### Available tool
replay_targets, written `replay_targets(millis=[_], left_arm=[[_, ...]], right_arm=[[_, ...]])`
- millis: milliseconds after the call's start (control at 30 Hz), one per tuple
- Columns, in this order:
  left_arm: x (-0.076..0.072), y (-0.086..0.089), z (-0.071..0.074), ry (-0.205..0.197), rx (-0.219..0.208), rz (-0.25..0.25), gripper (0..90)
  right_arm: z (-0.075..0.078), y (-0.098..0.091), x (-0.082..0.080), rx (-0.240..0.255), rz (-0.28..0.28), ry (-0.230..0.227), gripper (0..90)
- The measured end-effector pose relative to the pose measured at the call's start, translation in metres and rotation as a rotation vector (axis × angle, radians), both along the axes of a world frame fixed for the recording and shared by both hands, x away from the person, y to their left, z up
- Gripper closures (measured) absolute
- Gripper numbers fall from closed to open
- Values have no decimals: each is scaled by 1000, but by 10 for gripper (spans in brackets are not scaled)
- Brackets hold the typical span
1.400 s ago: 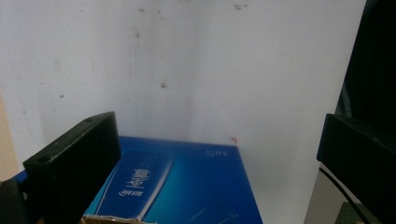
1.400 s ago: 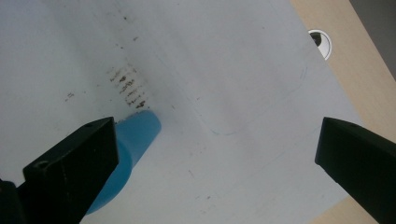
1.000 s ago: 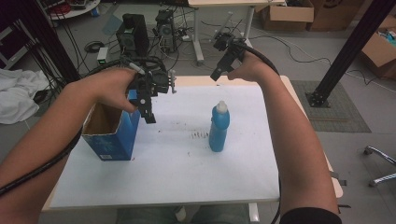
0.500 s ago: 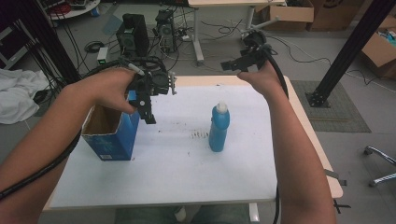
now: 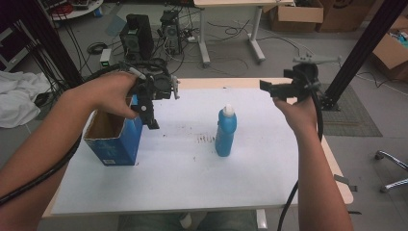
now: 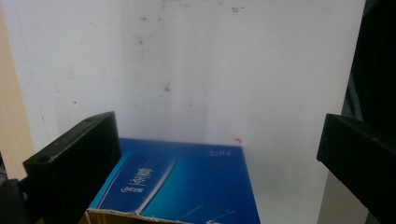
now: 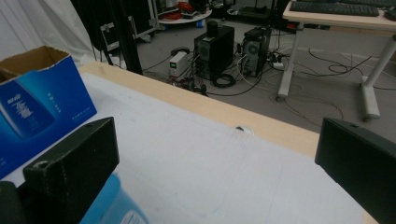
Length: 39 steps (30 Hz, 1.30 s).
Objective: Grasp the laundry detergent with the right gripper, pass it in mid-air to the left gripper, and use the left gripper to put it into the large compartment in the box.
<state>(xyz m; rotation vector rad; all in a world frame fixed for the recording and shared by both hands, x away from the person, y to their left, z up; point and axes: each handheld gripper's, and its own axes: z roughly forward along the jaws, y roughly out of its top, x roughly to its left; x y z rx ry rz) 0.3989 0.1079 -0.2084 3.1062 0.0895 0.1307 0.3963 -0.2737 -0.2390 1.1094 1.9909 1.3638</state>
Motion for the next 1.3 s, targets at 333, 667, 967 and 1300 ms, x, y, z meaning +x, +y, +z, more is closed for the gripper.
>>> replay_targets(millis=[333,667,967,1300], left_arm=[[4,5,3,-11,-2,2,1],[3,8,-6,2,-9,-6,1],[1,1,-3,-5,-4,-15,1],[-4,-4,-1,-10,-4,-27,1]], right_arm=[[-55,2,-57,120,-37,-38,0],[-102,36,-106,110,-27,-41,0],[-146,65,-106,60,-20,3,0],[-174,93,-91,6,-30,28,0]])
